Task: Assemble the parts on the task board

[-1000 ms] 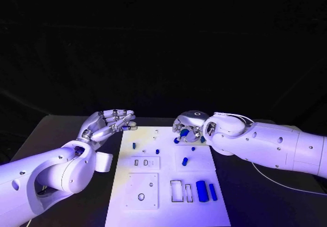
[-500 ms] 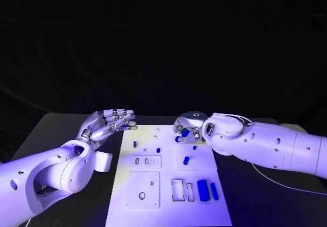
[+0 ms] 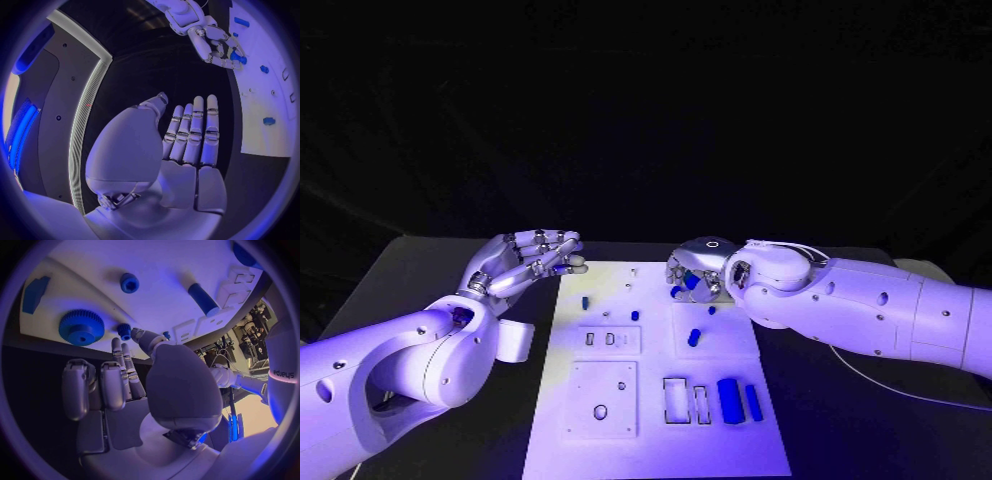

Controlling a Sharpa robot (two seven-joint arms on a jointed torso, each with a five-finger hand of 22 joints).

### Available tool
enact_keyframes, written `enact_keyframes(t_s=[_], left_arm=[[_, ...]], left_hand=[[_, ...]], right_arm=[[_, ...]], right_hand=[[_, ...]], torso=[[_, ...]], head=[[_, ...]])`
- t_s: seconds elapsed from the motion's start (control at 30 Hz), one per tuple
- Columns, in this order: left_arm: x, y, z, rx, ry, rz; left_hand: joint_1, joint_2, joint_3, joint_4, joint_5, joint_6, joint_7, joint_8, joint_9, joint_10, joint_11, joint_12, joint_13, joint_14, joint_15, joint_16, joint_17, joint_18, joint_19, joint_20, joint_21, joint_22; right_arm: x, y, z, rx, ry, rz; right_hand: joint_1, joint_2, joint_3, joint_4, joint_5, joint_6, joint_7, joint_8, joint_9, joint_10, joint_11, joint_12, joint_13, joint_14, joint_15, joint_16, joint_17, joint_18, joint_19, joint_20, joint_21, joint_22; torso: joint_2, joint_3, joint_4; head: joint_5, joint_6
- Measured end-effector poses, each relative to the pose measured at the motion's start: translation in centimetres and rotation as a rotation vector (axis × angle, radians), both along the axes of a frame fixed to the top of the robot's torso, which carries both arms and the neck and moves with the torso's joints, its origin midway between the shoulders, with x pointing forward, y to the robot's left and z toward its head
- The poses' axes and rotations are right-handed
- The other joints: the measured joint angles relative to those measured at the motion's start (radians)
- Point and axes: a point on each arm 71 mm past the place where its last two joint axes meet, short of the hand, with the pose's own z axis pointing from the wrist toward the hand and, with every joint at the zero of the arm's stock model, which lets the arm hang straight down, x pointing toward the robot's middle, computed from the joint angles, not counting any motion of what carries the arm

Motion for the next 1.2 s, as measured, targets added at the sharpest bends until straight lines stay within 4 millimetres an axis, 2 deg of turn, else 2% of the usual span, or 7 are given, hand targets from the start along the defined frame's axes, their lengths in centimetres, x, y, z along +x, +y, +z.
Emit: enact_keyframes(t_s=[0.23,0.33,0.47,0.6,0.87,1.1,1.2], left_arm=[[0.02,0.10,0.01,0.001,0.001,0.001],[0.05,0.12,0.01,0.002,0.001,0.002],[0.05,0.17,0.01,0.002,0.002,0.002],[0.06,0.20,0.02,0.003,0.003,0.002],[0.08,0.24,0.01,0.003,0.004,0.002],[0.12,0.28,-0.01,0.004,0.007,0.002],[0.13,0.29,-0.02,0.005,0.008,0.002]], left_hand=[[0.000,0.000,0.000,0.000,0.000,0.000,0.000,0.000,0.000,0.000,0.000,0.000,0.000,-0.004,0.004,0.000,0.000,0.000,0.000,0.000,0.000,-0.001],[0.000,0.000,0.000,0.000,0.000,0.000,0.000,0.000,0.000,0.000,0.000,0.000,0.000,-0.004,0.004,0.000,0.000,0.000,0.000,0.000,0.000,-0.001],[0.000,0.000,0.000,0.000,0.000,0.000,0.000,0.000,0.000,0.000,0.000,-0.004,0.000,-0.004,0.004,0.000,0.001,0.000,0.000,0.000,0.000,-0.001],[0.000,0.000,0.000,0.000,0.000,0.000,0.000,0.000,0.000,0.000,0.000,-0.004,0.000,-0.004,0.004,0.000,0.001,0.000,0.000,0.000,0.000,-0.001],[0.000,0.000,0.000,0.000,0.000,0.000,0.000,0.000,0.000,0.000,0.000,-0.004,0.000,-0.004,0.004,0.000,0.001,0.000,0.000,0.000,0.000,-0.001],[0.000,0.000,0.003,-0.003,0.000,0.000,0.000,0.000,0.000,0.000,0.000,-0.004,0.000,-0.004,0.004,0.000,0.002,0.000,0.000,0.000,0.000,-0.001],[0.000,0.000,0.003,-0.003,0.000,0.000,0.000,0.000,0.000,0.000,0.000,-0.004,0.000,-0.004,0.004,0.000,0.002,0.000,0.000,0.000,0.000,-0.001]], right_arm=[[0.04,-0.05,-0.23,-0.003,0.005,-0.003],[0.05,-0.09,-0.32,-0.005,0.007,-0.005],[0.05,-0.14,-0.39,-0.006,0.009,-0.007],[0.06,-0.24,-0.40,-0.006,0.009,-0.010],[0.02,-0.27,-0.32,0.005,-0.004,-0.012],[-0.11,-0.21,0.00,0.034,-0.037,-0.010],[-0.27,-0.12,0.18,0.049,-0.052,-0.007]], right_hand=[[0.000,0.000,0.015,0.004,0.004,0.013,-0.002,0.001,0.008,0.018,-0.003,0.000,0.004,0.000,0.000,0.010,0.007,0.000,0.002,0.002,0.015,0.000],[0.005,0.005,0.022,0.006,0.004,0.020,-0.005,0.006,0.012,0.028,-0.006,0.000,0.006,0.000,0.000,0.014,0.010,-0.016,0.007,0.001,0.022,0.000],[0.006,0.006,0.027,0.002,0.004,0.025,-0.007,0.008,0.015,0.035,-0.008,0.000,0.006,0.000,0.000,0.015,0.011,-0.016,0.007,0.000,0.025,0.000],[0.015,0.015,0.042,-0.003,0.010,0.033,-0.012,0.016,0.022,0.050,-0.014,0.000,0.010,0.000,0.000,0.020,0.015,-0.016,0.007,0.000,0.033,0.000],[0.037,0.037,0.086,-0.026,-0.028,0.070,-0.024,0.040,0.045,0.089,-0.025,0.008,0.020,0.000,-0.008,0.033,0.023,-0.016,0.010,-0.005,0.055,0.000],[0.048,0.048,0.099,-0.039,-0.022,0.079,-0.033,0.059,0.068,0.098,-0.019,0.007,0.027,0.000,-0.015,0.038,0.024,-0.016,0.010,-0.011,0.070,0.000],[0.048,0.048,0.095,-0.046,-0.015,0.081,-0.035,0.064,0.077,0.098,-0.019,0.007,0.027,0.000,-0.015,0.038,0.013,-0.047,0.010,-0.018,0.127,-0.001]], torso=[[0.003,-0.0007,0.0013],[0.003,-0.0007,0.0026],[0.005,-0.0011,0.0033],[0.005,-0.0012,0.0037],[0.007,-0.0015,0.0046],[0.008,-0.0025,0.0064],[0.008,-0.0024,0.0068]], head=[[0.000,-0.002],[0.000,-0.004],[-0.001,-0.005],[-0.001,-0.006],[-0.003,-0.007],[-0.005,-0.007],[-0.005,-0.006]])
